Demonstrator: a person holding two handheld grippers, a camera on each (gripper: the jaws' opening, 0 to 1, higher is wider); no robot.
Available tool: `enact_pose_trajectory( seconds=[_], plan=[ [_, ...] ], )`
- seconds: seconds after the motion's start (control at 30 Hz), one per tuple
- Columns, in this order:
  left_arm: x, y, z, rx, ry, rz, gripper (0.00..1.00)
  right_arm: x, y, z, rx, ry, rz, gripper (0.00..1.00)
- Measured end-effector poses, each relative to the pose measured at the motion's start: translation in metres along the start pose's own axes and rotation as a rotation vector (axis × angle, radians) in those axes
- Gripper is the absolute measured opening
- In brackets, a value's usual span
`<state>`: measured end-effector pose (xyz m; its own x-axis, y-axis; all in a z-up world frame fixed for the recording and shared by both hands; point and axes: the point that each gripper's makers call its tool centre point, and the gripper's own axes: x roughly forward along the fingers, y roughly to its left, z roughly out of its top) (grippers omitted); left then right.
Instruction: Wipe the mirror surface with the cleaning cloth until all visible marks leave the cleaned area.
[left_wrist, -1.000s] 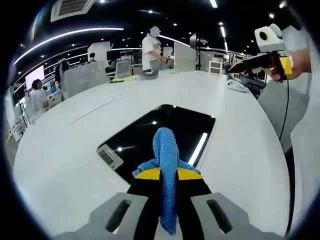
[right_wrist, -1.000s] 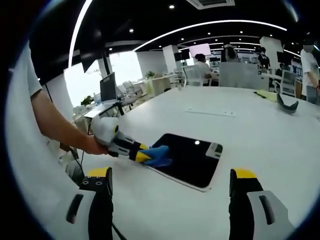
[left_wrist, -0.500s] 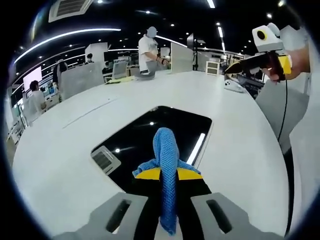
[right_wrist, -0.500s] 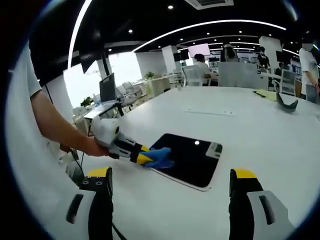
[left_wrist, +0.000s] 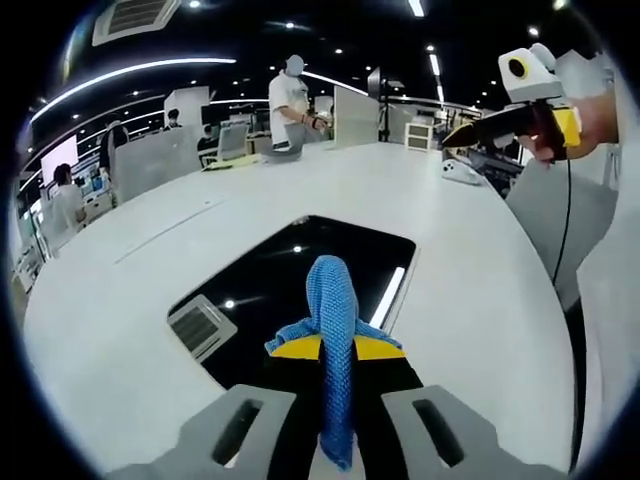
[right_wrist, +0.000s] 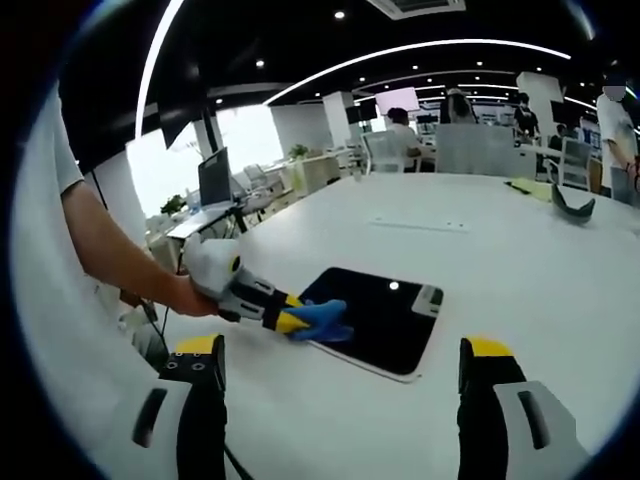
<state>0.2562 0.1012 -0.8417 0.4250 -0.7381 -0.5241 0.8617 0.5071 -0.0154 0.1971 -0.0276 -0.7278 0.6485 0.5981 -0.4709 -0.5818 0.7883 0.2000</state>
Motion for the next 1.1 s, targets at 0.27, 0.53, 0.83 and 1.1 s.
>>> enact_pose_trajectory(
  seconds=[0.27, 0.53, 0.83, 1.1],
  plan=[
    [0.005, -0.005, 0.003, 0.001, -0.005, -0.016, 0.07, 0.000, -0.001, 0.002, 0.001, -0.004, -0.002, 0.97],
    [0.015, -0.015, 0.009, 0.007, -0.015, -0.041, 0.07, -0.001, -0.005, 0.000, 0.008, -0.003, -0.011, 0.97],
    [0.019, -0.017, 0.011, 0.034, -0.013, -0.053, 0.07, -0.002, -0.008, 0.001, 0.015, -0.009, -0.020, 0.96],
    [0.021, -0.019, 0.012, 0.038, -0.013, -0.057, 0.07, -0.004, -0.011, 0.001, 0.023, -0.013, -0.032, 0.96]
  ],
)
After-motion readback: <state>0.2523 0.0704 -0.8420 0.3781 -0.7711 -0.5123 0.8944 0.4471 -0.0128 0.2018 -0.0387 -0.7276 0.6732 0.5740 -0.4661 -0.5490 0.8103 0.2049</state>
